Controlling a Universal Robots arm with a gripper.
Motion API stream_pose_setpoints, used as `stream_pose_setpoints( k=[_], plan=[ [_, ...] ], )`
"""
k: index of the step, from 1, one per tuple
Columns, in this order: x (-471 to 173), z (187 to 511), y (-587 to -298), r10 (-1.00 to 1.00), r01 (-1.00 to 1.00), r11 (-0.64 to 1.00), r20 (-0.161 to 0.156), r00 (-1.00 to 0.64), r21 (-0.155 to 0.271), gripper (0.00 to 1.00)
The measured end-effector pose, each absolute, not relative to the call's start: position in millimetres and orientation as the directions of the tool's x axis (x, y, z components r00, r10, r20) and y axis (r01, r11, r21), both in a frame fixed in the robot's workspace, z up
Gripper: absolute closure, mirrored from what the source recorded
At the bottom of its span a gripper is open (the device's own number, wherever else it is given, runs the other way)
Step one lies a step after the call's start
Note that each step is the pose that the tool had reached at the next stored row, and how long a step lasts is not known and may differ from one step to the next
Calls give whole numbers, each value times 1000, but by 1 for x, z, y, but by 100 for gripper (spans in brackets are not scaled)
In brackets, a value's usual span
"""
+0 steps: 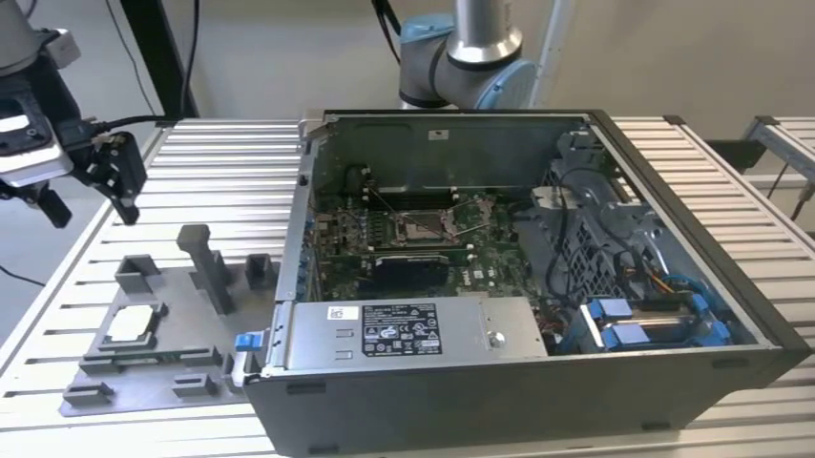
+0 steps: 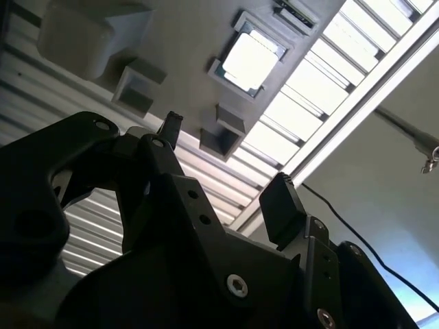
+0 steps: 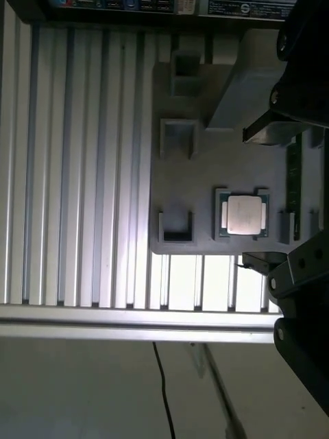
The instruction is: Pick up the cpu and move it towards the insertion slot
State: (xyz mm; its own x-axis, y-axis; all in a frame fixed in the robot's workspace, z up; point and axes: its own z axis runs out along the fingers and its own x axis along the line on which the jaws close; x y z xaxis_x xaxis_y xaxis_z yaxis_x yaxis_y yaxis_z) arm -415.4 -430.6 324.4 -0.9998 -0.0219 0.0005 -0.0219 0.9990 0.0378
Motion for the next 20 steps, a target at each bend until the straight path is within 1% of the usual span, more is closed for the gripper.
stream_pose_setpoints(
  k=[20],
  plan=[
    [-415,310,-431,-22,-22,999,0,-1000,38,0]
  ],
)
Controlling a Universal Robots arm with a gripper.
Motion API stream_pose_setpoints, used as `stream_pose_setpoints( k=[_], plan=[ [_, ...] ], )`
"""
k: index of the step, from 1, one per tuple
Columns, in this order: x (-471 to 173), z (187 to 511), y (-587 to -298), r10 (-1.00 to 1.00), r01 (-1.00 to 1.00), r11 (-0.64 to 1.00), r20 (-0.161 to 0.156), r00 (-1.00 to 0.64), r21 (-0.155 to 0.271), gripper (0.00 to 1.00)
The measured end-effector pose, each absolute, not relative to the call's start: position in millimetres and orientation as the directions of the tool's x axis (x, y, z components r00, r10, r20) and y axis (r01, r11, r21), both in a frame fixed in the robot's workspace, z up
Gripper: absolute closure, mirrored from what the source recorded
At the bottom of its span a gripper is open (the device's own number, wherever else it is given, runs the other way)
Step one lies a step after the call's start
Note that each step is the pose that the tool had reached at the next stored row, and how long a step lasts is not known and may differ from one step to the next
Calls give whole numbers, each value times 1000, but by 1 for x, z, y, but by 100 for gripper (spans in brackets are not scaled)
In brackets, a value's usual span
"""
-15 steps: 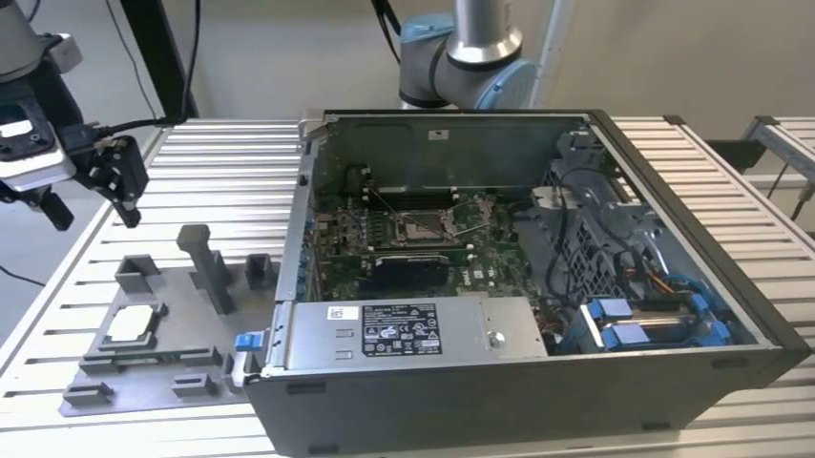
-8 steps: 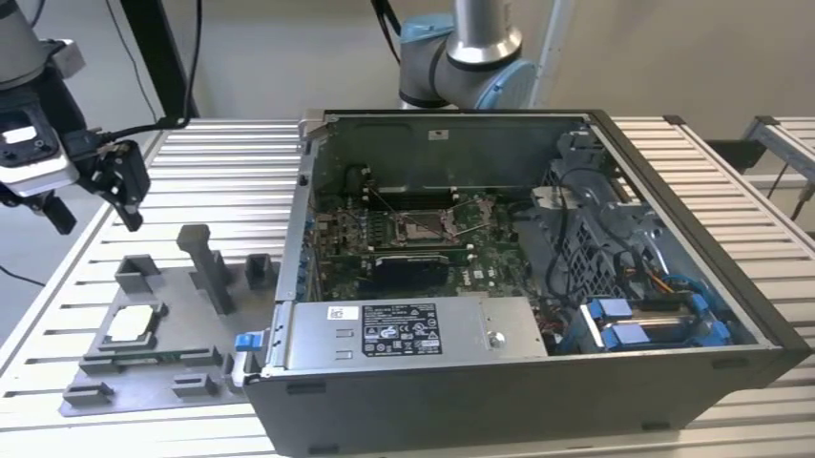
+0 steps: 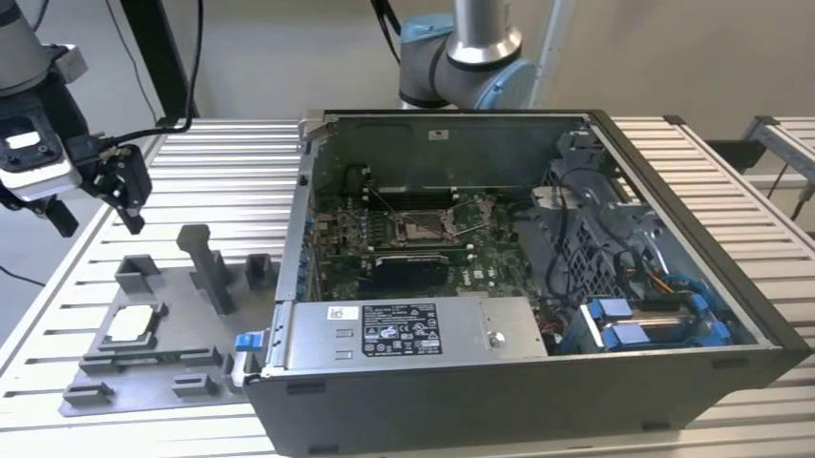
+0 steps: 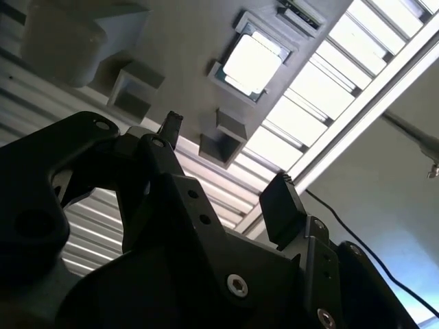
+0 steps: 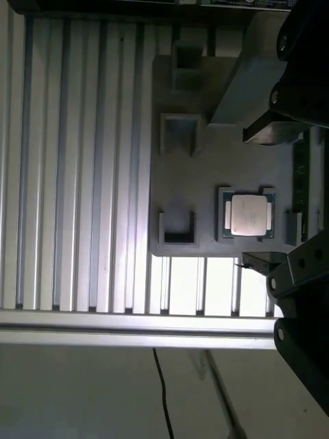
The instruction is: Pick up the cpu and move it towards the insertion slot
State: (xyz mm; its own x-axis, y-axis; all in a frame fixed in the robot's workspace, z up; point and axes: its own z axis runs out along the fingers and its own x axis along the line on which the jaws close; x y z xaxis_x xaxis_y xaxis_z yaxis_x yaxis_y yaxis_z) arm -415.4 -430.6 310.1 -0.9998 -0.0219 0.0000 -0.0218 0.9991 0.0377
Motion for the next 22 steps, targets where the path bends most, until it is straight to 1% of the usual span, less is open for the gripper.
stream_pose_setpoints(
  k=[22],
  plan=[
    [-415,294,-431,-22,-22,999,0,-1000,38,0]
  ],
)
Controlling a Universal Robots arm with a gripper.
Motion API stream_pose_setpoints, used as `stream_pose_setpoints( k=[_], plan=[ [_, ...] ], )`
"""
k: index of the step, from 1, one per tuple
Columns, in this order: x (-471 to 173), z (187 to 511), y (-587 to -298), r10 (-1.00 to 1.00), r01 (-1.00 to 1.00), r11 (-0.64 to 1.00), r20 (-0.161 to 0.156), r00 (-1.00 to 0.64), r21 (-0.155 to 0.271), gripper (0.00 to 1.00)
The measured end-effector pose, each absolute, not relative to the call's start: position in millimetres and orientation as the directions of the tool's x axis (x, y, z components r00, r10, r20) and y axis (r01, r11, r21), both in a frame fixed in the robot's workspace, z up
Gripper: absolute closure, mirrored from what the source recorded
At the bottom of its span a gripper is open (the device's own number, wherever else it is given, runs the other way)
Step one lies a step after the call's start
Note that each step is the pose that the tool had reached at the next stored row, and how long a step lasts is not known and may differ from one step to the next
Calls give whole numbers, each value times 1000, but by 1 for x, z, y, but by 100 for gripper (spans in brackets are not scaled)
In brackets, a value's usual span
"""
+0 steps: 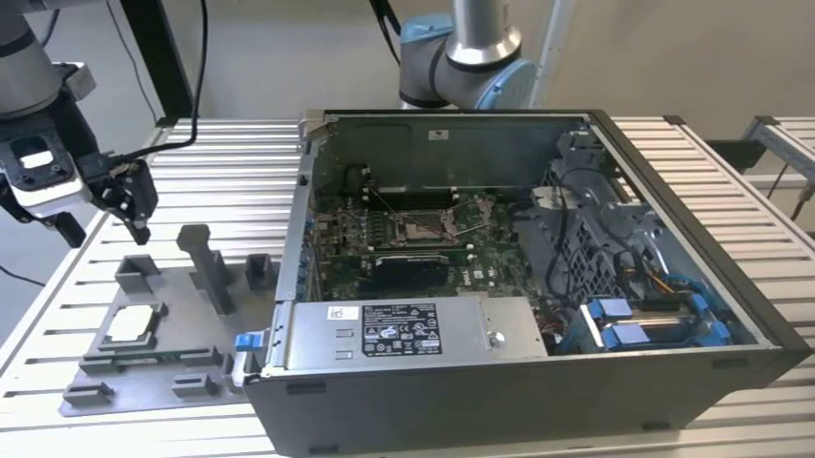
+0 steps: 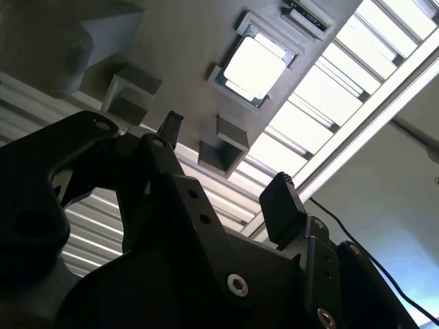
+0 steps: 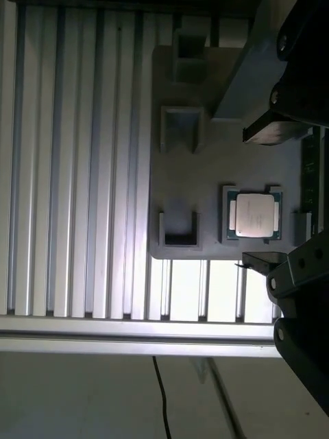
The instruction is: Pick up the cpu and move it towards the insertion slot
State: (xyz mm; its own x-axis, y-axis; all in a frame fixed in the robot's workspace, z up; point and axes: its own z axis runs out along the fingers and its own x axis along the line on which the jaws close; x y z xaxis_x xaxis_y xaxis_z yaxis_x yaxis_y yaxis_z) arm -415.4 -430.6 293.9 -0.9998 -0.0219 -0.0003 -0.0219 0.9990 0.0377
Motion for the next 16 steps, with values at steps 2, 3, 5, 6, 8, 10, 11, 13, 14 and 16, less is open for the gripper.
stream_pose_setpoints(
  k=[2,3,5,6,8,10,11,13,14,16],
  plan=[
    [-415,294,-431,-22,-22,999,0,-1000,38,0],
    [-415,294,-431,-22,-22,999,0,-1000,38,0],
    [-415,293,-431,-22,-22,999,-1,-1000,38,0],
    [-415,293,-431,-22,-22,999,-1,-1000,38,0],
    [-415,291,-431,-22,-22,999,0,-1000,38,0],
    [-415,289,-431,-22,-22,999,0,-1000,38,0],
    [-415,289,-431,-22,-22,999,0,-1000,38,0],
    [-415,287,-431,-22,-22,999,0,-1000,38,0],
    [-415,286,-431,-22,-22,999,0,-1000,38,0],
    [-415,284,-431,-22,-22,999,0,-1000,38,0]
  ],
)
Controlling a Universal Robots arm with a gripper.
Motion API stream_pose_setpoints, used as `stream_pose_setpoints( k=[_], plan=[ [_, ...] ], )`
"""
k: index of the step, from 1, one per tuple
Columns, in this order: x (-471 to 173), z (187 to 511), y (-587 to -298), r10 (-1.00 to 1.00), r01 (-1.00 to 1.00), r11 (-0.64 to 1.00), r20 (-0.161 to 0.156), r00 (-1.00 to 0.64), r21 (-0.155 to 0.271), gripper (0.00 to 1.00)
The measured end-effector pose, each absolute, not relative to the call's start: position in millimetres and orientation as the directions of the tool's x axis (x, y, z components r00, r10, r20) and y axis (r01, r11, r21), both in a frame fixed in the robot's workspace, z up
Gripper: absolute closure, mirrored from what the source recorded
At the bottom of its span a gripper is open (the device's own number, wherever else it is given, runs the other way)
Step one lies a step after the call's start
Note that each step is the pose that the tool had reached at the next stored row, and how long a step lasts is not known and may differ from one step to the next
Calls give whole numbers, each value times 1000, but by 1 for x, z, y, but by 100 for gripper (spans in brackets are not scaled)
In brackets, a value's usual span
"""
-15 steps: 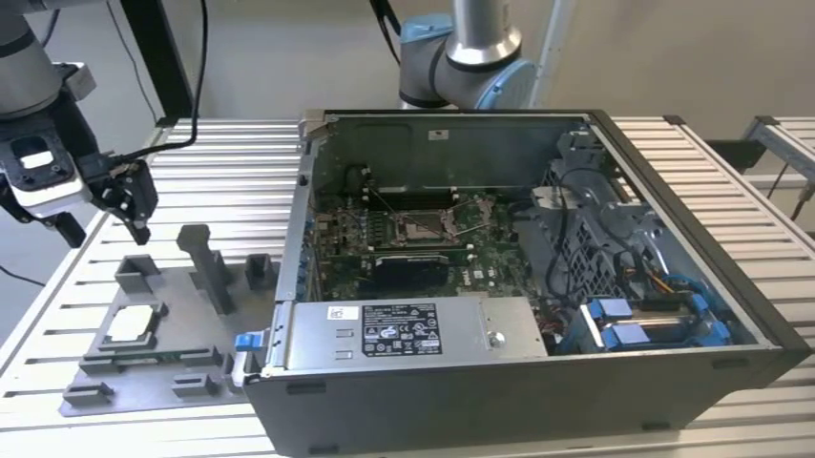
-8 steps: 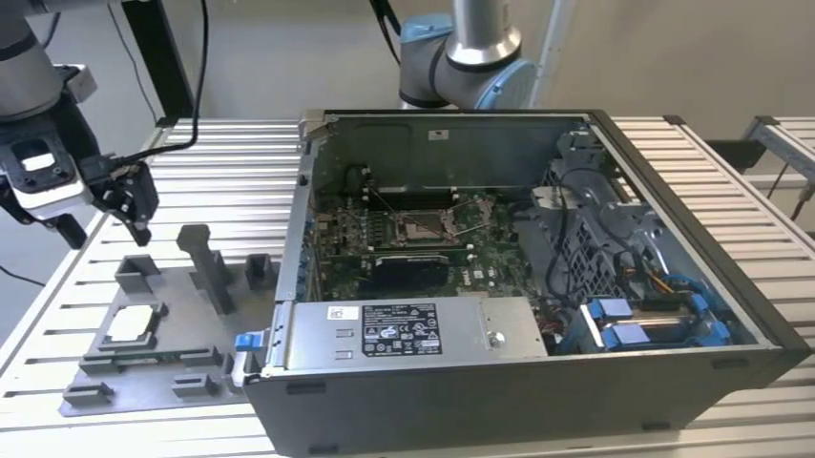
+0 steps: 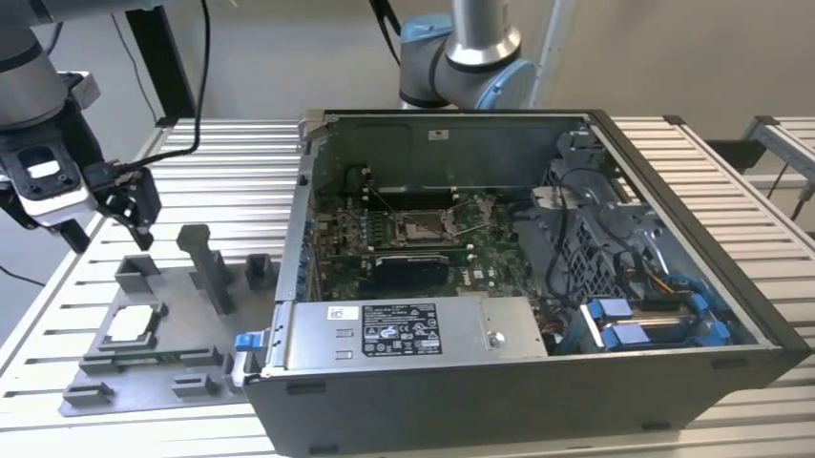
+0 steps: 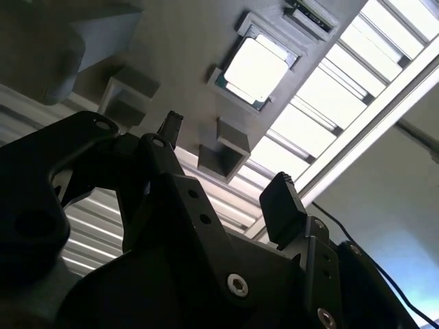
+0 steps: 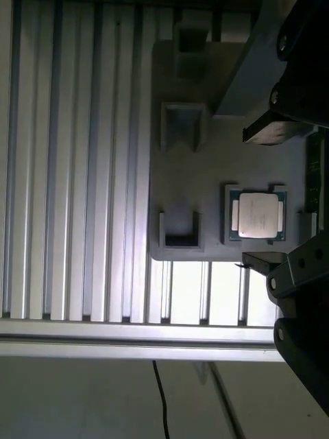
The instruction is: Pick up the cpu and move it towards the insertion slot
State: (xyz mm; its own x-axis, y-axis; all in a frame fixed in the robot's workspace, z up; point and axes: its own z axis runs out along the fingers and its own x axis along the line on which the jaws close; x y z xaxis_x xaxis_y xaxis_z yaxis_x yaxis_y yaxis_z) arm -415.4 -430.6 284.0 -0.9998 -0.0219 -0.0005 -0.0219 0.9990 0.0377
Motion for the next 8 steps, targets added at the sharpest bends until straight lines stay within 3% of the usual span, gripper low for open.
stream_pose_setpoints(
  k=[8],
  plan=[
    [-415,276,-431,-22,-22,999,0,-1000,38,0]
  ],
)
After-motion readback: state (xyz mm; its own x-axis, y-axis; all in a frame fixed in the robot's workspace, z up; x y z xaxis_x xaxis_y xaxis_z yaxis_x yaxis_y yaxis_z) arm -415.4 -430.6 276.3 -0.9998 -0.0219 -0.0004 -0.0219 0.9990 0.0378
